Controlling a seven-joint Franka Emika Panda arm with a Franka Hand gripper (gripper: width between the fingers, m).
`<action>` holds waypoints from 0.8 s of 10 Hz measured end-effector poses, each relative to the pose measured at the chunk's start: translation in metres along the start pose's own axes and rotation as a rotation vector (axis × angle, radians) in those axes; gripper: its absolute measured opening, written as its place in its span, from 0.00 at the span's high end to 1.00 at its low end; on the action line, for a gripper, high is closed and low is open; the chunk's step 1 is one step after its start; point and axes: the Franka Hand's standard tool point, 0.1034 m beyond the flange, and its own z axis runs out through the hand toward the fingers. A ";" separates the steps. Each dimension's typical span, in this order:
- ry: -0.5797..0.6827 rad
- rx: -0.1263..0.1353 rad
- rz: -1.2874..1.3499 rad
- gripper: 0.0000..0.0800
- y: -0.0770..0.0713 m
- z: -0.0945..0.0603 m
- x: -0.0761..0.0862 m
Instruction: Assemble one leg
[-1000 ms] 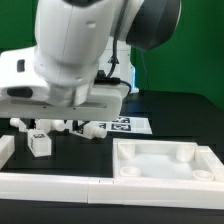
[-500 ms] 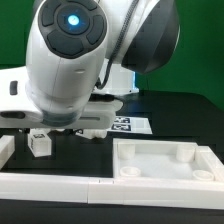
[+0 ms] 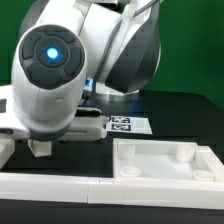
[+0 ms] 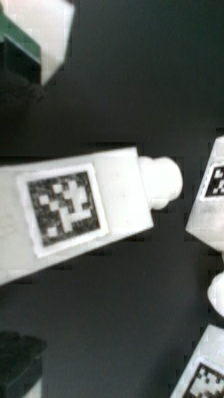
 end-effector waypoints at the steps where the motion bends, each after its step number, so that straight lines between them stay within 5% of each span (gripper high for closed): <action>1: -0.009 -0.001 0.010 0.19 -0.006 0.006 0.001; 6: -0.020 -0.012 0.011 0.25 -0.017 0.009 0.004; 7: -0.020 -0.011 0.012 0.47 -0.017 0.009 0.004; 8: -0.020 -0.011 0.012 0.47 -0.017 0.009 0.004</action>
Offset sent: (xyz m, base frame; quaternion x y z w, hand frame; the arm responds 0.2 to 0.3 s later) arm -0.0095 0.0055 -0.0110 -0.0172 -0.0215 0.0296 0.9992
